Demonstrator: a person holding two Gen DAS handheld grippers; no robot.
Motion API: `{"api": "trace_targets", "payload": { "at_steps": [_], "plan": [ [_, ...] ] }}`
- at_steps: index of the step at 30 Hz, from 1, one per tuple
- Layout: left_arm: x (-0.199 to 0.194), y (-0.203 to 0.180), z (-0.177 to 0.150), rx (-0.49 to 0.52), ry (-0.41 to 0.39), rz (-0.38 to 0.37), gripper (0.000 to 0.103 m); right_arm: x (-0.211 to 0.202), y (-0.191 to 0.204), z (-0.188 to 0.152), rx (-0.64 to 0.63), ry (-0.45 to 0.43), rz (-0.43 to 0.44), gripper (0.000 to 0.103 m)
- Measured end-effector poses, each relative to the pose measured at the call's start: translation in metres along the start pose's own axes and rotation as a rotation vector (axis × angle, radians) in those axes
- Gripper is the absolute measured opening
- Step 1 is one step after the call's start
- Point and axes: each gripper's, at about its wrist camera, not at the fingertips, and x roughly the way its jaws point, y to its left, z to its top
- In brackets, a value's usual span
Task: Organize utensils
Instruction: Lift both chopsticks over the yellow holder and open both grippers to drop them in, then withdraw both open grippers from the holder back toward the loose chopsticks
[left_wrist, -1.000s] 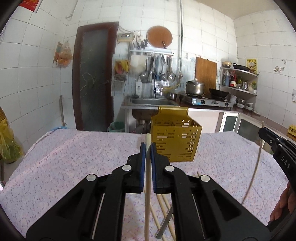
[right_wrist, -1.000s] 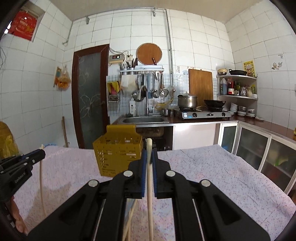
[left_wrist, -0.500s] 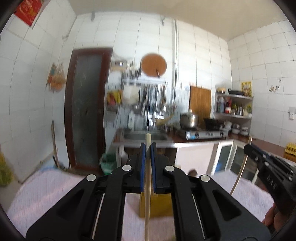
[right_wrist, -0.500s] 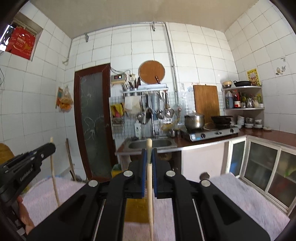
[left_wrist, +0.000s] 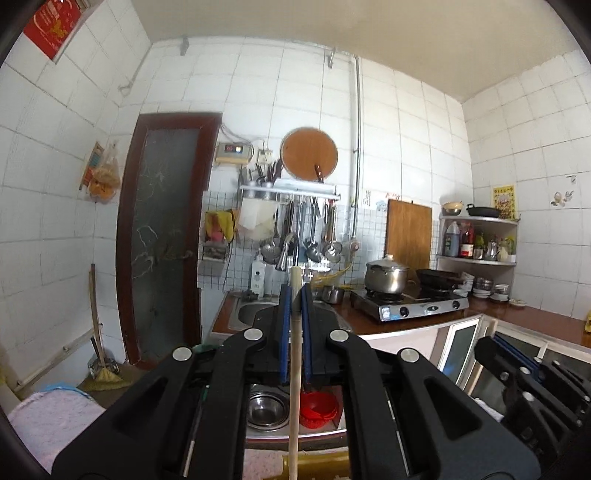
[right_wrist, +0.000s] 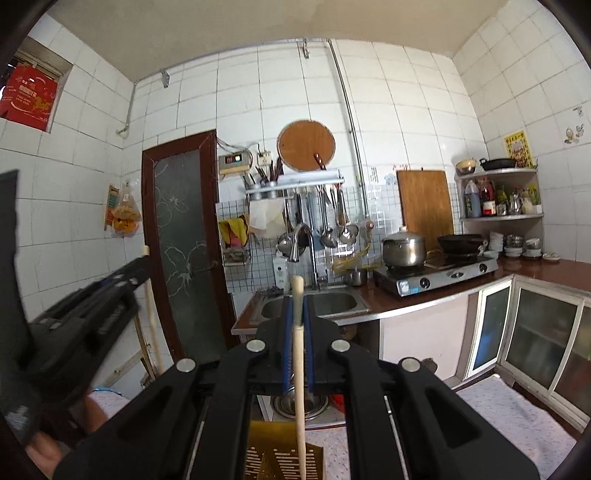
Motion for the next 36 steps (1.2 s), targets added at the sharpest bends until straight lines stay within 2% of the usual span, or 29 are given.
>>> {"api": "trace_targets", "payload": {
  "at_steps": [4, 8, 12, 14, 15, 16, 17, 20, 22, 24, 26, 29, 36],
  "plan": [
    [0.029, 0.009, -0.035, -0.025, 0.059, 0.001, 0.004, 0.026, -0.003, -0.027, -0.002, 0.046, -0.002, 0.006],
    [0.048, 0.015, -0.074, -0.009, 0.121, 0.015, 0.005, 0.046, -0.006, -0.059, -0.004, 0.117, -0.007, 0.006],
    [0.046, 0.027, -0.09, -0.039, 0.162, 0.03, 0.007, 0.054, -0.008, -0.077, -0.015, 0.172, -0.026, 0.007],
    [0.039, 0.033, -0.085, -0.043, 0.18, 0.034, 0.026, 0.052, -0.01, -0.075, -0.026, 0.192, -0.044, 0.008],
    [0.029, 0.038, -0.079, -0.054, 0.178, 0.045, 0.047, 0.052, -0.011, -0.072, -0.03, 0.201, -0.054, 0.024],
    [0.023, 0.04, -0.077, -0.058, 0.173, 0.054, 0.064, 0.049, -0.014, -0.068, -0.028, 0.211, -0.065, 0.041],
    [0.01, 0.044, -0.07, -0.051, 0.165, 0.069, 0.07, 0.044, -0.017, -0.064, -0.017, 0.213, -0.073, 0.073],
    [-0.02, 0.053, -0.055, -0.026, 0.182, 0.09, 0.079, 0.025, -0.025, -0.05, -0.011, 0.203, -0.1, 0.076],
    [-0.04, 0.059, -0.049, -0.028, 0.206, 0.095, 0.091, 0.007, -0.031, -0.041, -0.015, 0.21, -0.115, 0.076],
    [-0.07, 0.065, -0.046, -0.014, 0.203, 0.122, 0.098, -0.011, -0.035, -0.036, -0.021, 0.215, -0.113, 0.081],
    [-0.092, 0.068, -0.047, 0.014, 0.206, 0.138, 0.098, -0.029, -0.037, -0.036, -0.038, 0.211, -0.122, 0.085],
    [-0.113, 0.072, -0.059, 0.041, 0.258, 0.152, 0.098, -0.055, -0.037, -0.046, -0.081, 0.228, -0.13, 0.087],
    [-0.136, 0.084, -0.117, 0.027, 0.417, 0.181, 0.098, -0.1, -0.042, -0.098, -0.11, 0.315, -0.136, 0.089]
  ]
}}
